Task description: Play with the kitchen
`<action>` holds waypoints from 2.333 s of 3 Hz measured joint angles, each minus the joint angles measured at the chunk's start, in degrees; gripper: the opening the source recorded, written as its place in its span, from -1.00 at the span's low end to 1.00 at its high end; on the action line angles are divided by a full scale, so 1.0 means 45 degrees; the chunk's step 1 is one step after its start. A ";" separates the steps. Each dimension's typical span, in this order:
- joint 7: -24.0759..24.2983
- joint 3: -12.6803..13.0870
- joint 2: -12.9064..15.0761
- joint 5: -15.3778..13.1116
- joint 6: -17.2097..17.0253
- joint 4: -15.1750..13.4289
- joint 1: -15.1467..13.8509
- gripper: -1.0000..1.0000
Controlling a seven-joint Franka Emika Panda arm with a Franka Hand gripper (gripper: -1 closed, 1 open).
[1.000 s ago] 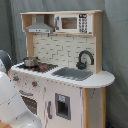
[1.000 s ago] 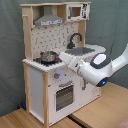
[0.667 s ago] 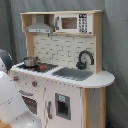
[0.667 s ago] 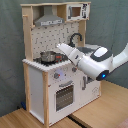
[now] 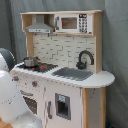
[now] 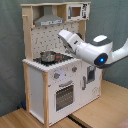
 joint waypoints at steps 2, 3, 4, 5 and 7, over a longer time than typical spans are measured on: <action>0.0681 -0.0067 0.0466 0.2302 0.0122 0.0785 -0.0631 1.00; 0.0829 -0.0067 0.0473 0.3507 0.0482 0.0957 -0.0859 1.00; 0.0840 -0.0070 0.0491 0.4795 0.0757 0.1312 -0.1255 1.00; 0.0828 -0.0072 0.0572 0.6004 0.0944 0.1731 -0.1717 1.00; 0.0572 -0.0073 0.0931 0.8602 0.1307 0.1880 -0.2588 1.00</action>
